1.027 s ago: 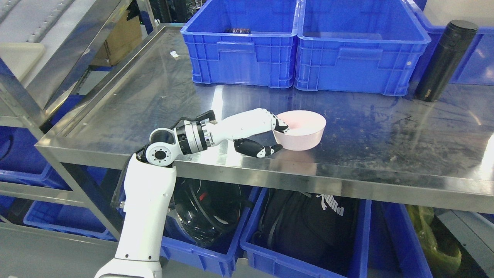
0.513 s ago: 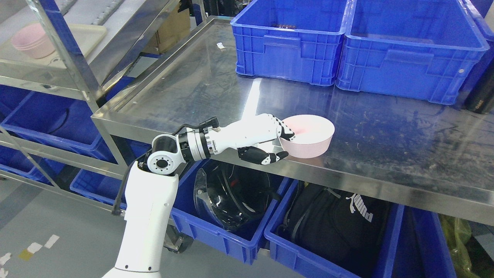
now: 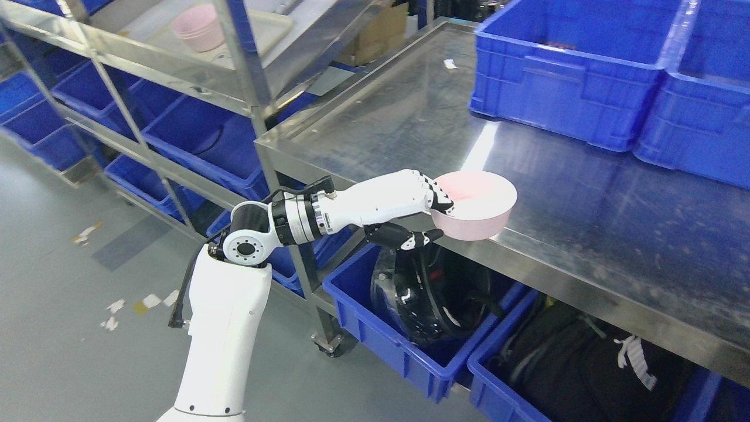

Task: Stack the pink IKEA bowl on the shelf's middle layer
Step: 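Hold the pink bowl in the left hand while the robot turns to the shelf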

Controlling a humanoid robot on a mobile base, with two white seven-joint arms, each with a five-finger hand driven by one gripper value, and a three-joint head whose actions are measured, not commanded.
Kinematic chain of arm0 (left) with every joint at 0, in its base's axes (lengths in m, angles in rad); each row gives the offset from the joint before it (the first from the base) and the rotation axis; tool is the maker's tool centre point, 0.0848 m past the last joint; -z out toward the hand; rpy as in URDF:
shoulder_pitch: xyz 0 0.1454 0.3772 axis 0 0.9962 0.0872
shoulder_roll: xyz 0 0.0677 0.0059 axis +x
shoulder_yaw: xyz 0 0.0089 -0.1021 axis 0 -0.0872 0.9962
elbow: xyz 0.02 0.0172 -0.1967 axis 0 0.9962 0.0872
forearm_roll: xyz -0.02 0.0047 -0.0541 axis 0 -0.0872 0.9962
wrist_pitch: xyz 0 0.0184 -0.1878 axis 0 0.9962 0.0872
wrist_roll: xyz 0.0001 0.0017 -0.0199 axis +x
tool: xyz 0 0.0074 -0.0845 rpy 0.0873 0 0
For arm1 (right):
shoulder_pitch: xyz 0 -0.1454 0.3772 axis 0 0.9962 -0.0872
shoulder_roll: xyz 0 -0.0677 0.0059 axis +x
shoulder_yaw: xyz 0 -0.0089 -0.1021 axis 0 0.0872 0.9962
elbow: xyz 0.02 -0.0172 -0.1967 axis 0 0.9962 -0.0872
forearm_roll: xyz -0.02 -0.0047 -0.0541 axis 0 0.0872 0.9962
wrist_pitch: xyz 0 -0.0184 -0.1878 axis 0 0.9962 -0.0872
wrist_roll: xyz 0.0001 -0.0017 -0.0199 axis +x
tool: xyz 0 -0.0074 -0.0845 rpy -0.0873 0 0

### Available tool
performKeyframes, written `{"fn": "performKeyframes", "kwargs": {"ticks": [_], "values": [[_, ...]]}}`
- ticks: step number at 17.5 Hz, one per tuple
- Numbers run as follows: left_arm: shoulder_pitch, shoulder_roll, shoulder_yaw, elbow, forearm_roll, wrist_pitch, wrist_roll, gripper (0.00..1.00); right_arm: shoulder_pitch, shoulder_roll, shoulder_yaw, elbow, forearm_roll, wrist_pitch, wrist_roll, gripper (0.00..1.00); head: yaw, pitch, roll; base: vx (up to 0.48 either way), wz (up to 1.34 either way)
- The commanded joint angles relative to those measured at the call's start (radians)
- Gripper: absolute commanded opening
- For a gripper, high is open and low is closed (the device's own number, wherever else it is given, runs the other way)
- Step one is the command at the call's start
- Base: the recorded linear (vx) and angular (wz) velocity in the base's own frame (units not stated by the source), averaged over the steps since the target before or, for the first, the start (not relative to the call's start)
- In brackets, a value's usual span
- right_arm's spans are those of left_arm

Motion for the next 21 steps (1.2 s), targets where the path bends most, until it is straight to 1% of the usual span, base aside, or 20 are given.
{"fn": "performKeyframes", "kwargs": {"ticks": [1, 15, 21], "values": [[0.001, 0.017, -0.008, -0.047, 0.0, -0.001, 0.001, 0.02, 0.003, -0.017, 0.0, -0.017, 0.0, 0.0, 0.0, 1.0, 0.0, 0.0, 0.0, 0.057, 0.75], [0.002, 0.017, -0.014, -0.059, -0.003, -0.001, 0.001, 0.02, 0.004, -0.017, 0.0, -0.017, 0.0, 0.0, 0.0, 1.0, 0.0, 0.0, 0.0, 0.088, 1.03], [0.002, 0.017, -0.014, -0.064, -0.004, -0.001, 0.001, 0.02, 0.003, -0.017, 0.0, -0.017, 0.0, 0.0, 0.0, 1.0, 0.0, 0.0, 0.0, 0.214, 0.57]]}}
